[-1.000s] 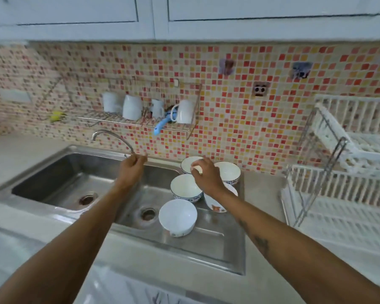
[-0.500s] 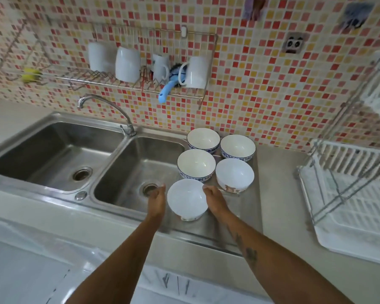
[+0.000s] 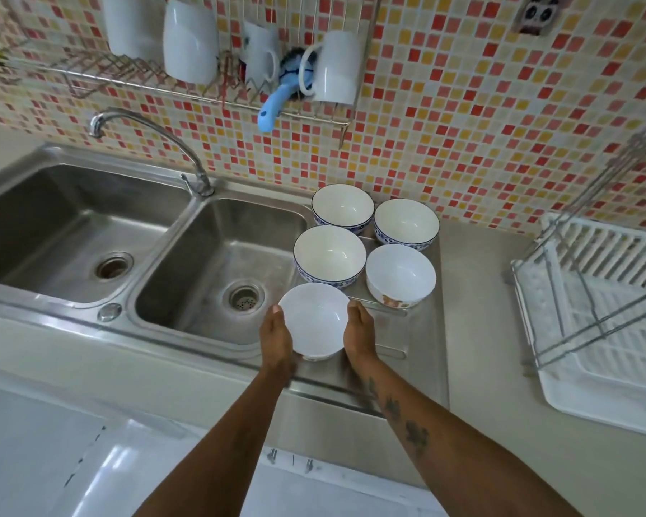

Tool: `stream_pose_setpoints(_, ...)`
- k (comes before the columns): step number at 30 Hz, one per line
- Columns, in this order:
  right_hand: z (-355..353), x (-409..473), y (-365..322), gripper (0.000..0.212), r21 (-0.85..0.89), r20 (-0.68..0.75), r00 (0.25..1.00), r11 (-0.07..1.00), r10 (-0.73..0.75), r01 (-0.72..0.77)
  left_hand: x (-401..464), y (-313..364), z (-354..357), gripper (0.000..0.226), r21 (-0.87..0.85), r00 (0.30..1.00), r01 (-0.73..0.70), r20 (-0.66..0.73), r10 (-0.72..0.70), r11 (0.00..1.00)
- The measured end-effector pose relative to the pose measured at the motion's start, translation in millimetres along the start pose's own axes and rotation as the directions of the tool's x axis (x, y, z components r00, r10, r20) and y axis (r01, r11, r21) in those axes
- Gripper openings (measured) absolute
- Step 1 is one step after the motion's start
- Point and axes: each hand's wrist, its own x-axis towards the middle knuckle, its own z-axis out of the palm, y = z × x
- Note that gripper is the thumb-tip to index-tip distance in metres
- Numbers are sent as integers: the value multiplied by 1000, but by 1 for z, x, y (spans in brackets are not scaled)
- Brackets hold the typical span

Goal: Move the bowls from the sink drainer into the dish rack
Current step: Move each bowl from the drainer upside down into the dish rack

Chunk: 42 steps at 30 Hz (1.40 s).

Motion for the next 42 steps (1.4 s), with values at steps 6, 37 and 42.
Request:
stream_pose_setpoints(6,3,4,1,26,9,5,1000,1000,11,-11,-11,12,3,38,-61,999,52,7,-52,997)
stream_pose_setpoints(37,-498,-173,-309,36,-30,-678,382,544,-627,839,-377,287,314,57,-38,153,-142,986,60,989)
stream_pose_setpoints(42,-579,-155,-303,36,-33,-624,438,581,-648,813,-401,277,381,57,-22,82,-97,996,30,995)
